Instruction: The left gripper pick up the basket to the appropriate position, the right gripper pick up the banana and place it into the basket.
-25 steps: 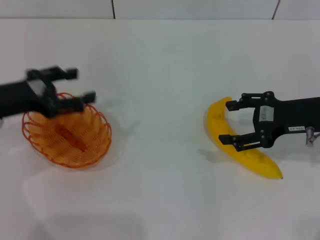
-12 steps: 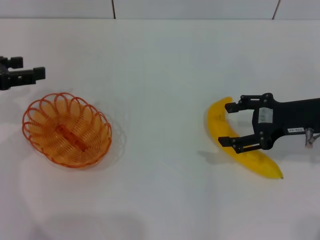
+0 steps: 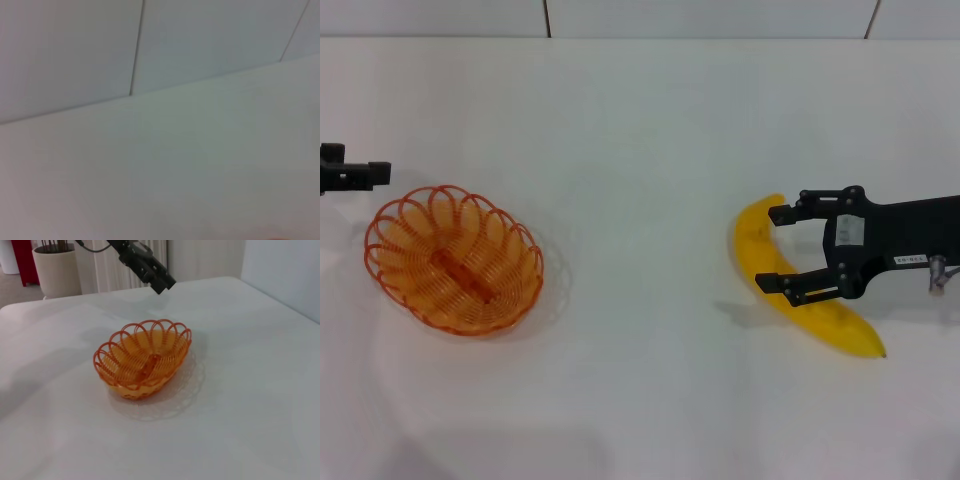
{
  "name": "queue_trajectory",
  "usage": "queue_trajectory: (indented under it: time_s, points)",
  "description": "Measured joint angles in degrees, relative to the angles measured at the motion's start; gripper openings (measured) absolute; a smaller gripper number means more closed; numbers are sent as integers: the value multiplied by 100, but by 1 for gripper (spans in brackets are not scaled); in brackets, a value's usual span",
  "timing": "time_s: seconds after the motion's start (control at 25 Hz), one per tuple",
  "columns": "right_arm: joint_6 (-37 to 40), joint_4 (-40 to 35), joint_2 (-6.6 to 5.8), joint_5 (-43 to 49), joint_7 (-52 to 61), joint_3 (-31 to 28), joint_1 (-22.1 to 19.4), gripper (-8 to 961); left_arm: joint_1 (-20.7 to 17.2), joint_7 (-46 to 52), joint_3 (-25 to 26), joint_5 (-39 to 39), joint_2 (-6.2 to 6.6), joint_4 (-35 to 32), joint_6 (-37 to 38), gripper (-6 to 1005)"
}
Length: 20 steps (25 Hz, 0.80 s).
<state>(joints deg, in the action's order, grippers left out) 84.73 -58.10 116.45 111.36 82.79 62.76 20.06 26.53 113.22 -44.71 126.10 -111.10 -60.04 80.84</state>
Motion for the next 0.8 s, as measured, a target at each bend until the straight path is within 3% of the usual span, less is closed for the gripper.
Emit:
queue_trajectory:
  time_s: [0.32,0.56,0.8]
  points:
    - [-20,30,0,23,70,3,64,879,293,189,-3,776,-38,52,32,829]
    - [-26,45,0,66,71,8,89,879,336,152,-37,842,-81,79,16,829]
    - [-28,63,4,70,71,8,121,880,481,97,-154,889,-57,531,-170,830]
